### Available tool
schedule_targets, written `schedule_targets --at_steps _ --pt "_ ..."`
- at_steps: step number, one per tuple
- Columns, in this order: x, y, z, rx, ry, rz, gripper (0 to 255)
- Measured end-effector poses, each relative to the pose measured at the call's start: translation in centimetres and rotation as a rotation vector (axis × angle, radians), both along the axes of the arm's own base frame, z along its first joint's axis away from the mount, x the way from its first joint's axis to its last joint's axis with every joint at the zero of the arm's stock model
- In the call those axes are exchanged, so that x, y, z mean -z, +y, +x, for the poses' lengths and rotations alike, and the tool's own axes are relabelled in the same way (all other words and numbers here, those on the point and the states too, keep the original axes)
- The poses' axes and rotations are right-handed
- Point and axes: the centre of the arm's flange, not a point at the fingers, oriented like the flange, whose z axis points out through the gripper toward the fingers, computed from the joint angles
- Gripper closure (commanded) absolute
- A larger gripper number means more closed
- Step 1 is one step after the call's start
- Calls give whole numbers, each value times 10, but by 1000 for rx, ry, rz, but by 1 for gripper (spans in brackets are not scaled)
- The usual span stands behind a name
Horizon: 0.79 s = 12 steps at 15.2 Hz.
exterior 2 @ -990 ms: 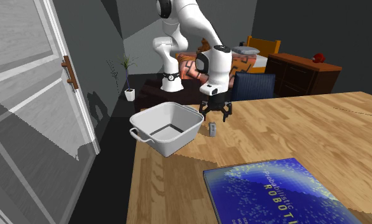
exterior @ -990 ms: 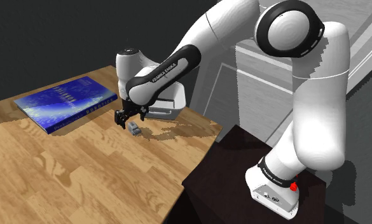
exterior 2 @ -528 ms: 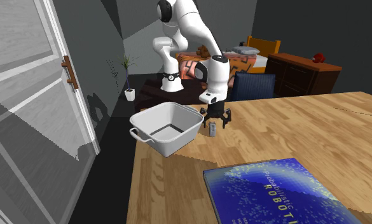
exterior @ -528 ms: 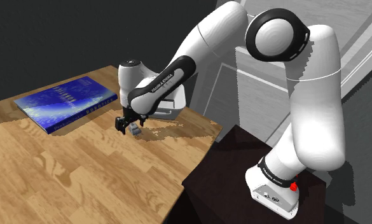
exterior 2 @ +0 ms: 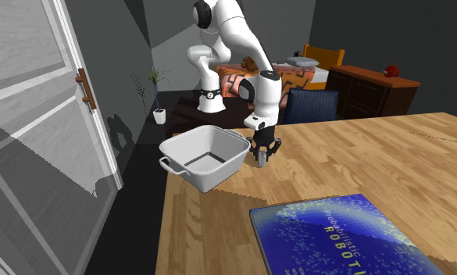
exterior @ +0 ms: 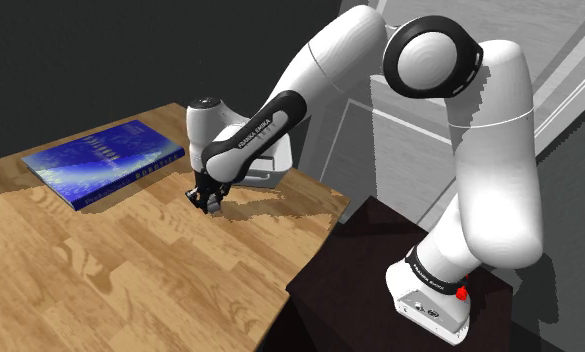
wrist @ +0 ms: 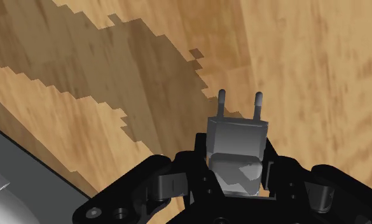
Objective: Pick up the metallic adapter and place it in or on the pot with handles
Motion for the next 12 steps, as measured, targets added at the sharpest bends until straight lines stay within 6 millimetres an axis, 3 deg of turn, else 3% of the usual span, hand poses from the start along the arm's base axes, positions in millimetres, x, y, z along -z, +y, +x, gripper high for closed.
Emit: schedule_targets --at_steps 6,12 --pt "0 -1 -1 -1 6 -1 255" --pt "-28 -4 -1 2 10 -4 255"
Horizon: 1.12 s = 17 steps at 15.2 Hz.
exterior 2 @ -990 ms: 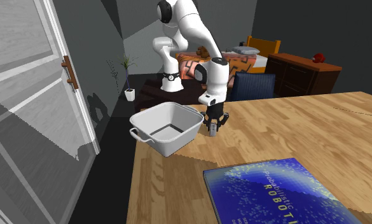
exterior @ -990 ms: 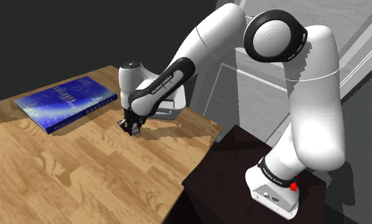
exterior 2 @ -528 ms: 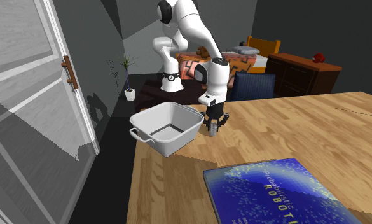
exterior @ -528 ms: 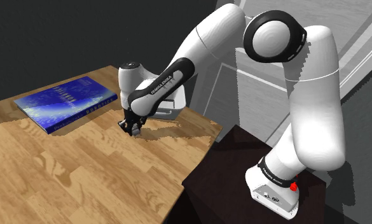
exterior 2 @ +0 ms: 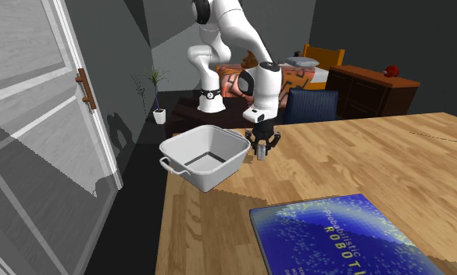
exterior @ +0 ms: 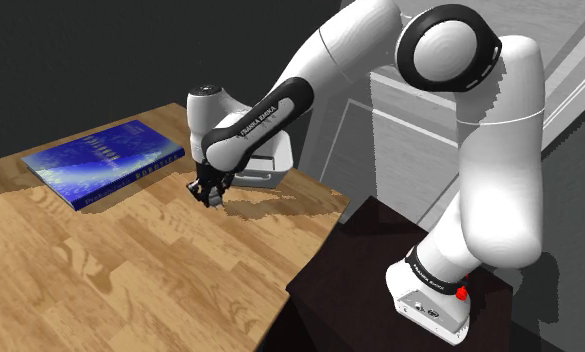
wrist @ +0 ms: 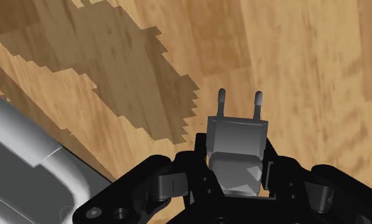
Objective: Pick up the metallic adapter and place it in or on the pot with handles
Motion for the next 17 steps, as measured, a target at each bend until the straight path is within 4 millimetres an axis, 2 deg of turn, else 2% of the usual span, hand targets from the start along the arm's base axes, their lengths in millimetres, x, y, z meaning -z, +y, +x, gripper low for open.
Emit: schedule_targets --at_steps 17 --pt "-90 1 0 0 0 0 255"
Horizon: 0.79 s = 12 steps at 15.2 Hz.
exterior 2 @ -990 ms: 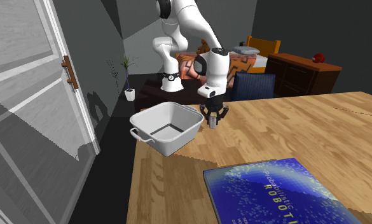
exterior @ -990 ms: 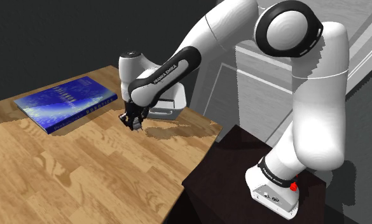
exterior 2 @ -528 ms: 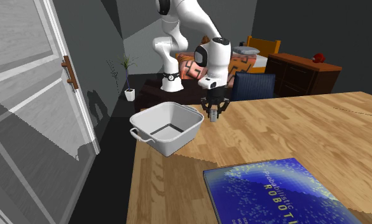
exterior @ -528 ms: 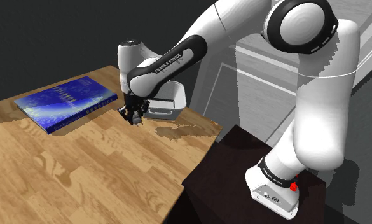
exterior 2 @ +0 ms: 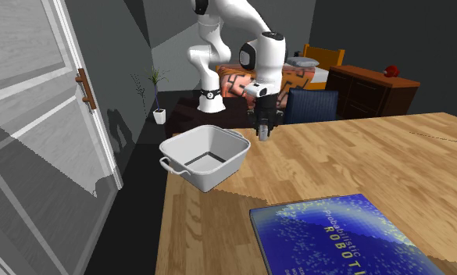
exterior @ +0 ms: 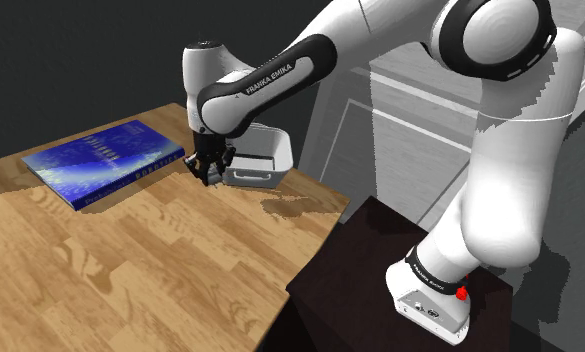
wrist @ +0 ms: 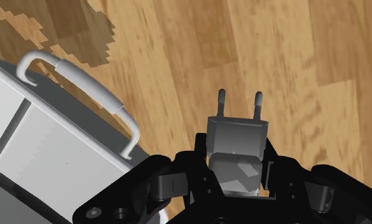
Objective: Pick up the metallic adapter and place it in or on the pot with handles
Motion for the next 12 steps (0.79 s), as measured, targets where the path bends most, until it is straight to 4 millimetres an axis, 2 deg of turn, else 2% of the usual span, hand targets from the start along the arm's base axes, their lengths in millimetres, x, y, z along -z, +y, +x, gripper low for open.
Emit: schedule_targets --at_steps 12 --pt "-63 -1 1 0 0 0 255"
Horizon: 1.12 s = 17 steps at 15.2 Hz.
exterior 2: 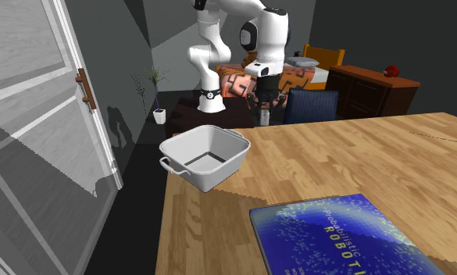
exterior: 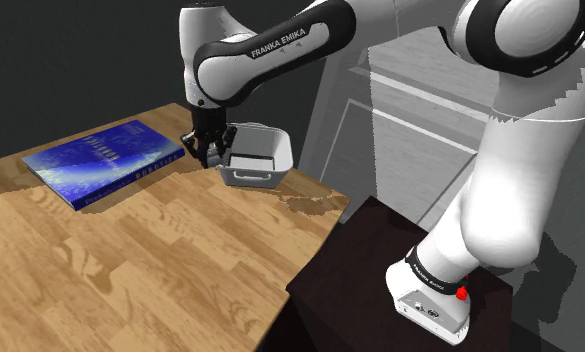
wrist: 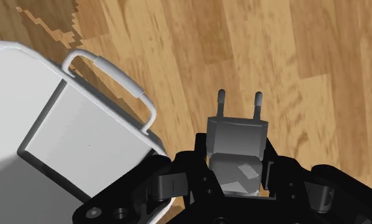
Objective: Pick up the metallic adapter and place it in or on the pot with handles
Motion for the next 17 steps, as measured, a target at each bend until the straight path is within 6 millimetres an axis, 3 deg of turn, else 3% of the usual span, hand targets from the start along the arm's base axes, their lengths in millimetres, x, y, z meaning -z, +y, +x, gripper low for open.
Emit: schedule_targets --at_steps 3,17 --pt "-11 -5 2 0 0 0 255" --pt "-13 -175 52 1 1 0 255"
